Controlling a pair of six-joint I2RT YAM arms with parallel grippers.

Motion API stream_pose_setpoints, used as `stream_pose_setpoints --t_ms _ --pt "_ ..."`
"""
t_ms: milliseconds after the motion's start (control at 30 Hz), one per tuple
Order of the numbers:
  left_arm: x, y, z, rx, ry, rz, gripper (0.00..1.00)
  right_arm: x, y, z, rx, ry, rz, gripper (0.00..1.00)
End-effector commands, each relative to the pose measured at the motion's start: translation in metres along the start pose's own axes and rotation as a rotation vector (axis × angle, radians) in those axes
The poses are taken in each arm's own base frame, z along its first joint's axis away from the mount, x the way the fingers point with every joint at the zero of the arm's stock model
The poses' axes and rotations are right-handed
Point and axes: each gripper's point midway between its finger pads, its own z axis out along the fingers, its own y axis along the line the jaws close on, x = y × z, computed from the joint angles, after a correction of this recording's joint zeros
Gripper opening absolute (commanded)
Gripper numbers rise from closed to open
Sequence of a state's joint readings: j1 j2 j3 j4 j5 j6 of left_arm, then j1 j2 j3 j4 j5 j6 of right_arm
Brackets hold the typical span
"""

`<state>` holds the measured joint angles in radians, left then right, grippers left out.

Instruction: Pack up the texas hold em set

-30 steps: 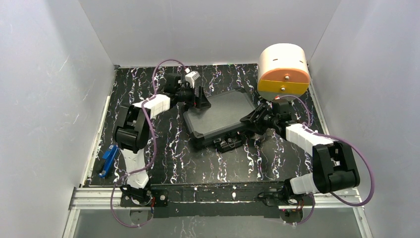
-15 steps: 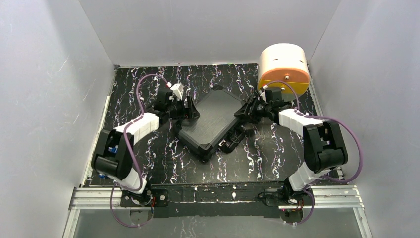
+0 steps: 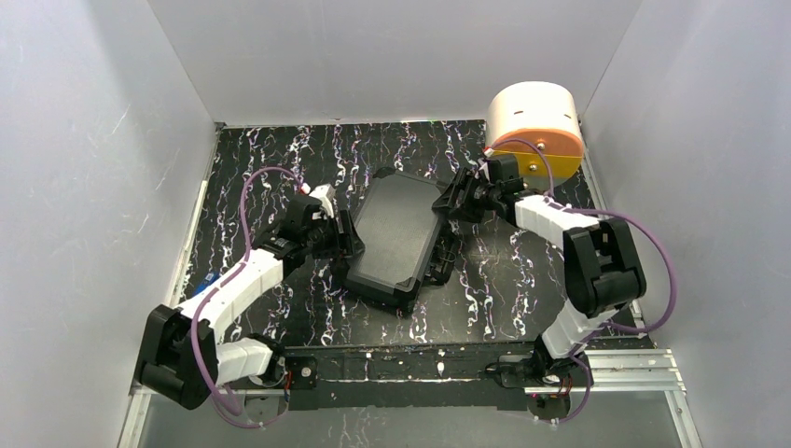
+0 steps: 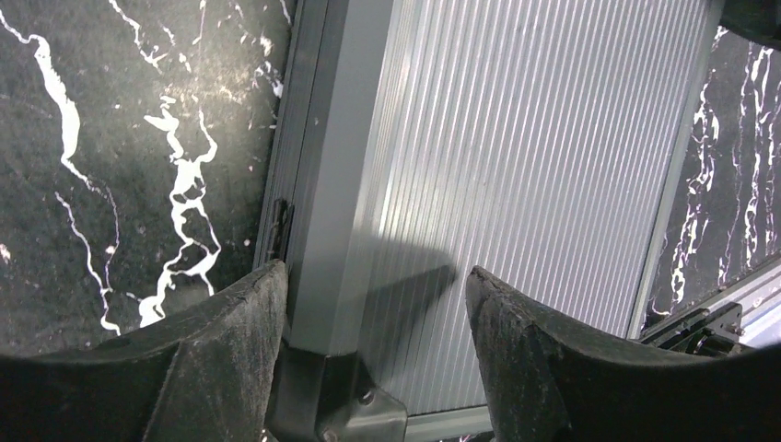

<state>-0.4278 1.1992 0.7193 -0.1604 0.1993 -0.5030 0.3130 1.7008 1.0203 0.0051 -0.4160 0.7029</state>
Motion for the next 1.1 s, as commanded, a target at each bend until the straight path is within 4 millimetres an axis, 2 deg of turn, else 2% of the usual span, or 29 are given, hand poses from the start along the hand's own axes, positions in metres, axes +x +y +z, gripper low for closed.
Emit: stream_pose_setpoints --t_ms 0,67,133,200,267,367,467,533,600,700,833,1067 --pt "0.044 -0.017 -0.014 0.064 0.167 -0.063 0.63 -0.027 0.016 -0.041 0.048 -0.194 -0.085 0.79" --pt "0.039 -0.017 -0.014 0.056 0.154 -0.039 0.64 -0.023 0.001 -0.064 0.131 -0.242 -0.07 0.85" --pt "0.032 -0.018 -0.012 0.054 0.143 -0.017 0.68 -0.011 -0.013 -0.082 0.182 -0.264 -0.042 0.87" --pt "0.025 -0.021 -0.008 0.06 0.144 0.005 0.71 0.009 -0.027 -0.093 0.209 -0.256 0.002 0.85" --pt "0.022 -0.023 -0.003 0.068 0.155 0.02 0.73 0.032 -0.038 -0.098 0.217 -0.225 0.085 0.77" --pt "0.021 -0.025 0.005 0.083 0.168 0.038 0.75 0.061 -0.044 -0.095 0.165 -0.178 0.175 0.59" --pt "0.023 -0.024 0.01 0.088 0.177 0.047 0.78 0.076 -0.049 -0.087 0.133 -0.151 0.223 0.56" --pt "0.027 -0.023 0.013 0.093 0.193 0.045 0.78 0.082 -0.054 -0.081 0.142 -0.114 0.239 0.58" --pt "0.033 -0.019 0.015 0.082 0.212 0.034 0.77 0.086 -0.058 -0.074 0.149 -0.079 0.243 0.64" --pt "0.04 -0.012 0.017 0.056 0.223 0.021 0.72 0.089 -0.056 -0.066 0.115 -0.05 0.244 0.65" --pt "0.044 -0.005 0.017 0.027 0.219 0.013 0.66 0.084 -0.047 -0.058 0.047 -0.048 0.228 0.63" --pt "0.046 -0.002 0.018 0.014 0.221 0.007 0.63 0.081 -0.056 -0.043 0.096 -0.004 0.255 0.52"
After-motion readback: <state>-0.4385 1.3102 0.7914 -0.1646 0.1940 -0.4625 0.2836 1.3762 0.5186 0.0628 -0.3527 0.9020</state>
